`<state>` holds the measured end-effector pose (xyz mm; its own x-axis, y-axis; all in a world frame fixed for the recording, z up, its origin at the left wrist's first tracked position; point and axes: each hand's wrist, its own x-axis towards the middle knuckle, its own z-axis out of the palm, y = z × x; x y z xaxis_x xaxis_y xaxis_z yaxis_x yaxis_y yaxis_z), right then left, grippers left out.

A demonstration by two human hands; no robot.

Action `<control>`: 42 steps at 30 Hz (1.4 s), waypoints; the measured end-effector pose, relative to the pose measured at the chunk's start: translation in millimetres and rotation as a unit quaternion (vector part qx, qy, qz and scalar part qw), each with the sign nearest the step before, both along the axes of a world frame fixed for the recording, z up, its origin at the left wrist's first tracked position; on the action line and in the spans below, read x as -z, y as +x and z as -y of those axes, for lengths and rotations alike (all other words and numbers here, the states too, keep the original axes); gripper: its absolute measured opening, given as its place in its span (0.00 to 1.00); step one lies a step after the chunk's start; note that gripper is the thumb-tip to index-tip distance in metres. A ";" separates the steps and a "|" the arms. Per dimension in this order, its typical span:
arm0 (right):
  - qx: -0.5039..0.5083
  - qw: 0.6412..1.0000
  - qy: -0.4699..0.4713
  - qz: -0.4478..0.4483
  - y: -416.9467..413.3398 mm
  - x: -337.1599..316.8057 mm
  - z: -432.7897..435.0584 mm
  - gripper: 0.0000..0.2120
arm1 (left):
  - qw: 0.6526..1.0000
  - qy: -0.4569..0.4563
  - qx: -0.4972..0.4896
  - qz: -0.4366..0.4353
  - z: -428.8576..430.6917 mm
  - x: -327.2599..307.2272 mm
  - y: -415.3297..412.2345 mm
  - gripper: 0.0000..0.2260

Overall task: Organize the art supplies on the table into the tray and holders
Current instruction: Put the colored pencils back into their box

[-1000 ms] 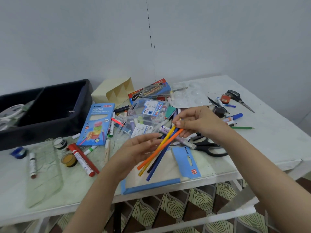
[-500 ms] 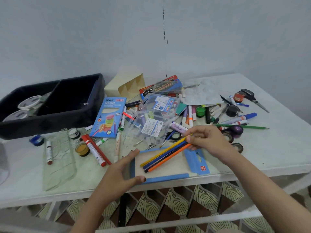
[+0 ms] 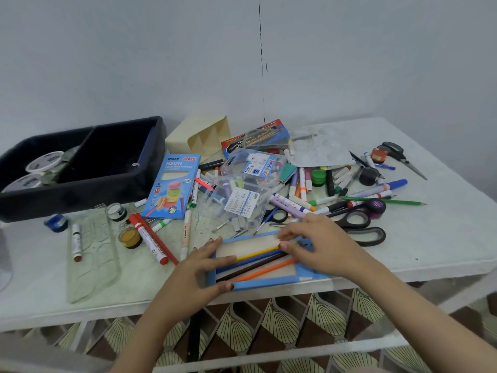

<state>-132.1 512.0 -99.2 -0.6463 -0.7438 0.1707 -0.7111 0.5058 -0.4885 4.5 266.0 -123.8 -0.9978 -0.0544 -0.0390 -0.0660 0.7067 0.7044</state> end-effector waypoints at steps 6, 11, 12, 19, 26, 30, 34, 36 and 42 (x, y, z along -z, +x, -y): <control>-0.024 0.999 0.016 -0.017 -5.1 -5.5 1.3 0.26 | 1.000 -0.015 0.005 0.018 -1.2 -3.0 -0.3 0.25; 0.008 0.999 -0.006 -0.033 -13.3 -10.6 -5.2 0.23 | 0.999 -0.012 0.004 0.029 0.9 -3.6 0.1 0.23; 0.023 0.999 -0.008 -0.035 -16.0 -10.3 -9.5 0.23 | 1.000 -0.010 0.003 0.027 1.1 -3.1 0.3 0.23; 0.022 1.000 -0.004 0.006 -11.6 -4.0 -32.6 0.08 | 1.000 0.010 -0.011 0.011 0.9 0.7 -0.3 0.26; 0.016 0.999 -0.021 0.021 2.2 13.0 -34.9 0.06 | 1.000 -0.012 -0.013 0.004 -1.8 1.8 -1.8 0.22; 0.006 0.999 -0.019 0.026 7.5 15.5 -33.8 0.14 | 1.000 -0.019 -0.009 0.000 -2.9 0.8 -2.5 0.19; 0.006 0.998 -0.028 0.059 9.8 16.5 -34.1 0.11 | 1.000 0.000 -0.024 -0.012 -3.0 1.7 -0.7 0.23; 0.004 0.998 -0.028 0.062 9.3 16.9 -34.8 0.10 | 0.999 0.005 -0.026 -0.019 -4.5 0.4 -0.2 0.20; -0.002 0.996 -0.030 0.079 9.3 18.4 -36.7 0.08 | 0.999 -0.002 -0.027 -0.030 -4.2 2.8 0.6 0.21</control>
<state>-122.8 548.6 -117.5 -0.6660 -0.7378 0.1100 -0.6241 0.4703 -0.6240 5.1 270.2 -126.6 -0.9939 -0.1083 0.0219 -0.0614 0.7065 0.7050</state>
